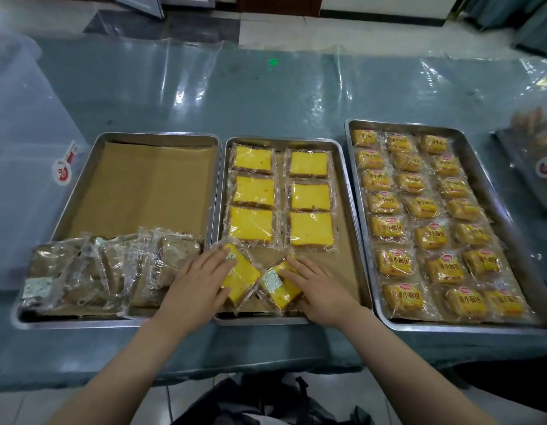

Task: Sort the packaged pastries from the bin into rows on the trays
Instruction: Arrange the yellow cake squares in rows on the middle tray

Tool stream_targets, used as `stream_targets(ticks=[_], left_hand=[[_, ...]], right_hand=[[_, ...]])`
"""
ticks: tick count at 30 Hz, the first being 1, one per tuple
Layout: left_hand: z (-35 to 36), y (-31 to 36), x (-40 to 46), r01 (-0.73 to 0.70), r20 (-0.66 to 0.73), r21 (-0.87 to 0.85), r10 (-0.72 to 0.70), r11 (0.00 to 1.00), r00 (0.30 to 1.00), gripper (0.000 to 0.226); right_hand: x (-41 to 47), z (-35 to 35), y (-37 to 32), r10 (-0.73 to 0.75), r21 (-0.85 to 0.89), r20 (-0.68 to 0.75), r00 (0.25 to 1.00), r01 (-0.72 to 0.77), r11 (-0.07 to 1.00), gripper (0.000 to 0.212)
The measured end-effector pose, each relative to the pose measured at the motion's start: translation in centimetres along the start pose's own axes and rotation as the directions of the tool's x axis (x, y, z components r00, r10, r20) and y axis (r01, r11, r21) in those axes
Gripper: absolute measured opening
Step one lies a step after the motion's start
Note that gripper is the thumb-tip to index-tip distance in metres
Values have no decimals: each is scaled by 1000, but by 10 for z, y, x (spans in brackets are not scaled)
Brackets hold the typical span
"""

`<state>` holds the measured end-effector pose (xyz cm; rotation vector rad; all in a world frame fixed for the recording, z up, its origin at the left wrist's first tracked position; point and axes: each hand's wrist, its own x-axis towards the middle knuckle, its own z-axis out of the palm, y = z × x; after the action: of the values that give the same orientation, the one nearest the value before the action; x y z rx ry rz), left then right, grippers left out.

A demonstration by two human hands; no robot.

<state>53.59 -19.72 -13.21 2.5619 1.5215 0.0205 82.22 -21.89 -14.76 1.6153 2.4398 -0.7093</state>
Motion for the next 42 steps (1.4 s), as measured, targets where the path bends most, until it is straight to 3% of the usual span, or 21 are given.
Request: stream_targets(ticks=[3,6,11,15,19,24,28,30,33,36,38,42], left_hand=[[0,-5,-2,-116,133,21,112,993,985,55],[-1,-9,-1,-130,205,-40,135,991,969,61],[-8,-3,3,-122,173,17,117,992,978,59],[2,24,11,-113,12,60,112,992,994,40],[7,64,22,-264,80,-31,265,964,961,61],[7,83,38,-277,233,-141,304,950,924,72],[1,85,49,-165,222,-268,228,949,948,41],[-1,89,55,-109,231,-331,193,937,954,35],[5,97,64,22,248,-433,96,901,964,35],[15,104,72,185,216,-444,-96,877,972,42],[22,108,74,146,140,-350,-102,925,985,49],[35,110,74,-58,-12,-128,57,990,998,57]], right_hand=[[3,-3,4,1,-44,43,999,1,999,73],[1,-6,8,12,-56,76,997,-8,998,66],[-2,-13,7,49,-7,121,991,-49,999,64],[-6,-23,8,81,52,182,980,-92,994,61],[-9,-35,10,69,119,196,978,-94,988,51],[-12,-42,20,147,326,240,960,-222,919,42],[-19,-41,25,186,475,216,959,-269,838,28],[-22,-38,26,234,535,190,954,-300,789,30],[-25,-29,31,389,586,78,918,-358,727,45],[-25,-22,34,526,506,-30,850,-441,741,52],[-26,-15,38,556,422,-99,825,-471,775,50],[-29,-3,37,534,336,-205,820,-454,825,46]])
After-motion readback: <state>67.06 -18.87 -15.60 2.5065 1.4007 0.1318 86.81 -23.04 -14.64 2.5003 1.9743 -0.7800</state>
